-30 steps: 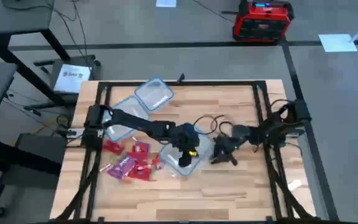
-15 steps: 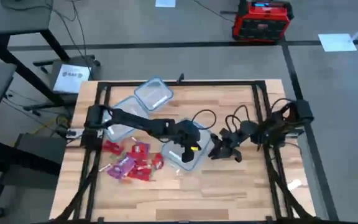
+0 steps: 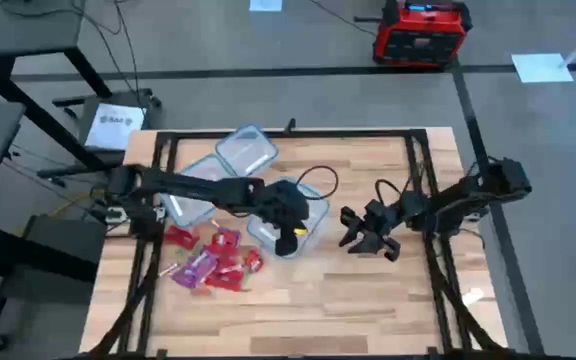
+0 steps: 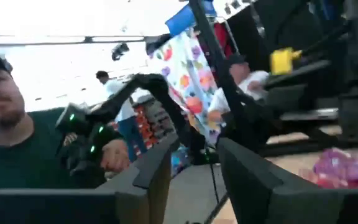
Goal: Sort candy
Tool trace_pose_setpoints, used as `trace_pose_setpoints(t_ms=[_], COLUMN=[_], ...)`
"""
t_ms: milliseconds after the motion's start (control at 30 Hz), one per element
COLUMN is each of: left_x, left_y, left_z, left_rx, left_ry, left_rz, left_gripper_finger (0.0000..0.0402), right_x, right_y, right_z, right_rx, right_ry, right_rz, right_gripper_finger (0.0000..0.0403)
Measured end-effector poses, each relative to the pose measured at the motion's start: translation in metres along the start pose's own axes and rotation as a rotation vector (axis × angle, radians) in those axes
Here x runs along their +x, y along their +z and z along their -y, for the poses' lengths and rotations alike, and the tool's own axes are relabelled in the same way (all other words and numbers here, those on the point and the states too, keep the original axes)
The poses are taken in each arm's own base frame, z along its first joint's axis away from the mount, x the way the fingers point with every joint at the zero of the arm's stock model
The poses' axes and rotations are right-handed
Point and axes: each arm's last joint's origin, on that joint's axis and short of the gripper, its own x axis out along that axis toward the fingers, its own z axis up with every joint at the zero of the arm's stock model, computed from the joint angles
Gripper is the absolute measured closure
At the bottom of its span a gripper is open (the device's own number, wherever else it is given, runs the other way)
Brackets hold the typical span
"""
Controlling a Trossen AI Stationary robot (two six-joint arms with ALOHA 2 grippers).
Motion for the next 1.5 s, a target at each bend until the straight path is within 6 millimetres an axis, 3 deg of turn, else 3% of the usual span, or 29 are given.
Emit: trace_pose_setpoints(t_ms=[233,400,700,833,1067,1233,1500], left_x=[-0.012,-0.012,-0.007,0.0,0.011,-0.001,-0.02], left_y=[0.003,0.002,-0.02,-0.037,-0.06,-0.073,-0.099], left_z=[0.004,0.002,0.018,0.03,0.051,0.049,0.041], left_rx=[-0.024,-0.073,-0.058,-0.052,0.006,0.013,-0.019], left_ry=[0.008,0.009,0.058,0.139,0.086,0.068,0.062], left_rz=[0.009,0.002,-0.12,-0.144,-0.106,-0.014,0.112], left_gripper_finger=[0.0402,0.0402,0.0402,0.0402,0.0402,0.0402,0.0402], right_x=[0.001,0.011,0.027,0.031,0.037,0.034,0.037], right_y=[0.002,0.011,-0.001,-0.001,-0.003,-0.015,-0.017], right_z=[0.002,0.01,0.036,0.03,0.013,0.003,-0.001], right_rx=[-0.025,-0.18,-0.396,-0.468,-0.516,-0.509,-0.611], right_ry=[-0.029,-0.058,-0.469,-0.515,-0.538,-0.583,-0.604], right_rz=[0.021,0.013,-0.578,-0.715,-0.793,-0.893,-0.902], right_gripper_finger=[0.0266,0.0252,0.0167,0.0154,0.0154,0.0154,0.0154])
